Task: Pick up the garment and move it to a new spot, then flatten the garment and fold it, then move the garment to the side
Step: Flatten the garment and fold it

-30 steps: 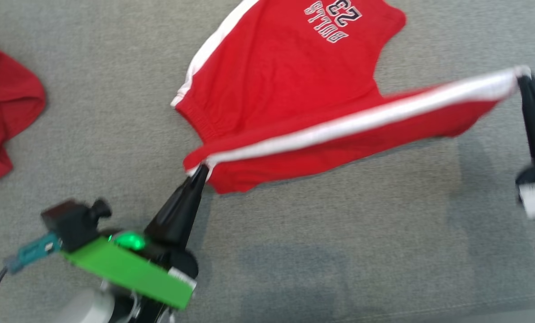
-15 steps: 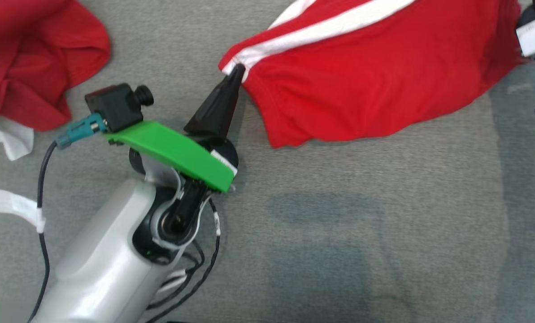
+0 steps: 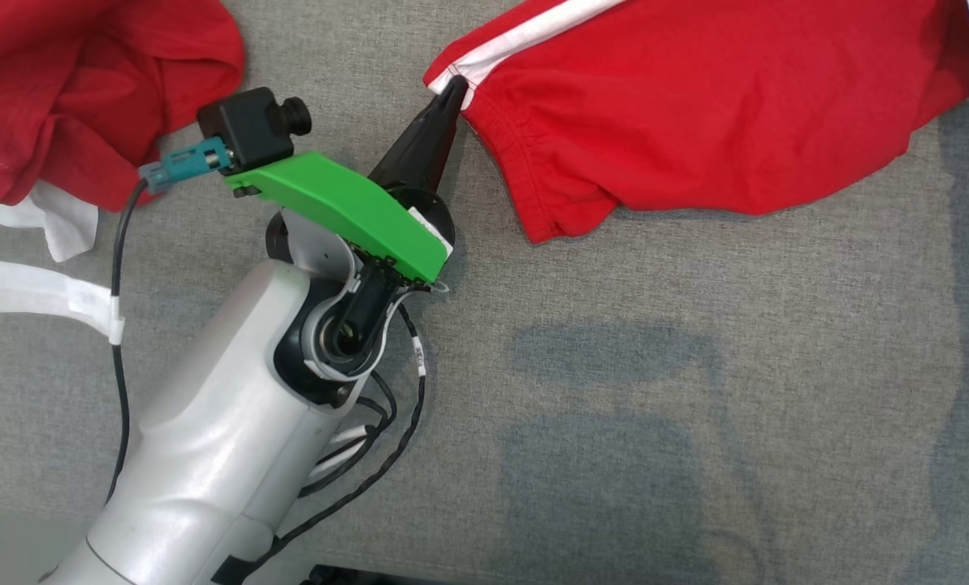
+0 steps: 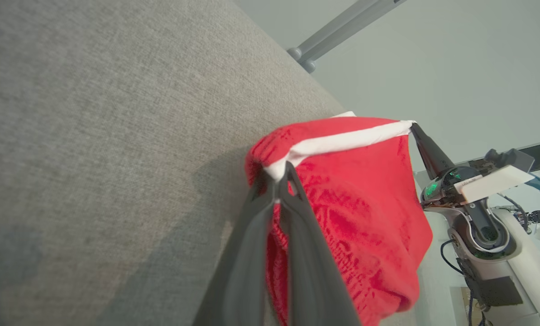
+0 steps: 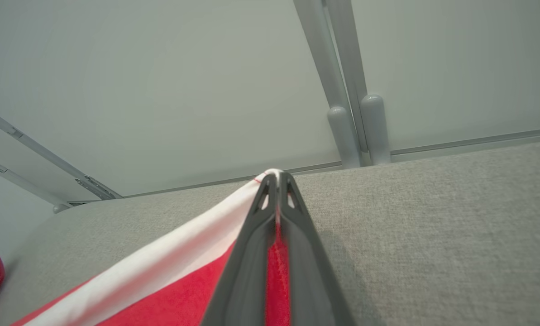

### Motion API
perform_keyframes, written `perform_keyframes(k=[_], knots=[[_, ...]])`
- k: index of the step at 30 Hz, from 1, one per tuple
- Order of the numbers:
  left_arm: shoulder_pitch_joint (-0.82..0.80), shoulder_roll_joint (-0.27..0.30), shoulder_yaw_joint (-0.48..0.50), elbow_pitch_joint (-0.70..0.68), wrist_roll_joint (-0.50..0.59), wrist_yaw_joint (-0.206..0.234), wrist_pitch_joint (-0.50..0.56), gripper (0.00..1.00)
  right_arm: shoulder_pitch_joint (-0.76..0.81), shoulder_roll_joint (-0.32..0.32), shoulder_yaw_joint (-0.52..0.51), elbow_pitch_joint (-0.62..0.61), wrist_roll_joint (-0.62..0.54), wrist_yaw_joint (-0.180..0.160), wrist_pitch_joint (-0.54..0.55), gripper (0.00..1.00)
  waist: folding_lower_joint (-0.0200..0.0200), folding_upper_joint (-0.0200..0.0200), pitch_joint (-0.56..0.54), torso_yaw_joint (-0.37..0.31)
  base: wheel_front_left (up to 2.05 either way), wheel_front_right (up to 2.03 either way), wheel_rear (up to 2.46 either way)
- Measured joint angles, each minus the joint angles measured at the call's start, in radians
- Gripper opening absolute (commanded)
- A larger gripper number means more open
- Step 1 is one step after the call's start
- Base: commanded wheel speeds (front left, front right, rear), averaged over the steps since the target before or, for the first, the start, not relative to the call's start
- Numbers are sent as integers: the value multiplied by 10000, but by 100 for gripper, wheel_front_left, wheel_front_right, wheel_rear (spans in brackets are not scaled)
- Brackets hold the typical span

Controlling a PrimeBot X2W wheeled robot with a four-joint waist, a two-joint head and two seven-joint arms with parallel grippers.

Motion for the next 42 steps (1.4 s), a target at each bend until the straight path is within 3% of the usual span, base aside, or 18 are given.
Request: perform_keyframes(k=[1, 2, 3, 4, 11, 18, 25, 27, 32, 36, 39, 40, 41, 42], knots=[[-40, -65, 8, 142, -36, 23, 48, 0, -74, 6, 98, 153, -63, 0, 0, 0, 0, 0, 16, -8, 0, 0, 0], [-86, -100, 13, 251, -65, 94, 119, 20, -140, 17, 228, 301, -144, 0, -4, 3, 0, 0, 29, -22, 0, 0, 0], [-131, -105, 31, 337, -67, 102, 119, 57, -198, 40, 347, 422, -236, 0, -59, 47, 0, 0, 37, -39, 0, 0, 0], [-181, -107, 73, 410, -67, 134, 109, 100, -271, 96, 426, 520, -268, 0, -146, 100, 0, 0, 40, -61, 0, 0, 0], [-342, -46, 213, 558, -84, 217, 111, 100, -559, 196, 1415, 698, -414, 0, -125, 100, 0, 0, -74, -251, 0, 0, 0], [-291, 679, -105, -272, 813, 587, -174, 100, -688, -510, 2311, 48, -506, 0, 263, 100, 0, 0, -278, -541, 0, 0, 0], [645, 1981, -656, -2038, 3183, 1847, -1450, 100, -554, -1331, 2443, 575, -640, 0, 1436, 100, 0, 0, -418, -407, 0, 0, 0], [1029, 2173, -550, -2387, 3386, 2249, -1818, 100, -455, -1354, 2435, 740, -579, 0, 1726, 100, 0, 0, -419, -251, 0, 0, 0], [2015, 2219, -161, -3012, 3670, 2801, -2349, 100, -276, -1430, 2378, 1135, -194, 2, 2621, 100, 0, 0, -419, 168, 0, 0, 0], [2629, 2138, 88, -3150, 3756, 2807, -2487, 100, -211, -1561, 2148, 1632, -105, 2, 3329, 100, 0, 0, -481, 499, 0, 0, 0], [3003, 2021, 234, -3112, 3753, 2711, -2533, 100, 6, -1444, 1908, 1547, 711, -6, 4146, 100, -1, 0, -621, 700, 0, 0, 0], [3080, 1983, 297, -3083, 3753, 2681, -2535, 100, 96, -1386, 1827, 1471, 1005, -19, 4412, 83, -1, 0, -690, 746, 0, 0, 0], [3129, 1941, 372, -3066, 3754, 2642, -2545, 100, 204, -1354, 1816, 1354, 1206, -19, 4671, 7, -1, 0, -759, 783, 0, 0, 0], [3165, 1902, 437, -3039, 3766, 2614, -2545, 100, 315, -1329, 1808, 1241, 1384, -19, 4930, 0, 0, 0, -830, 813, 0, 0, 0]])
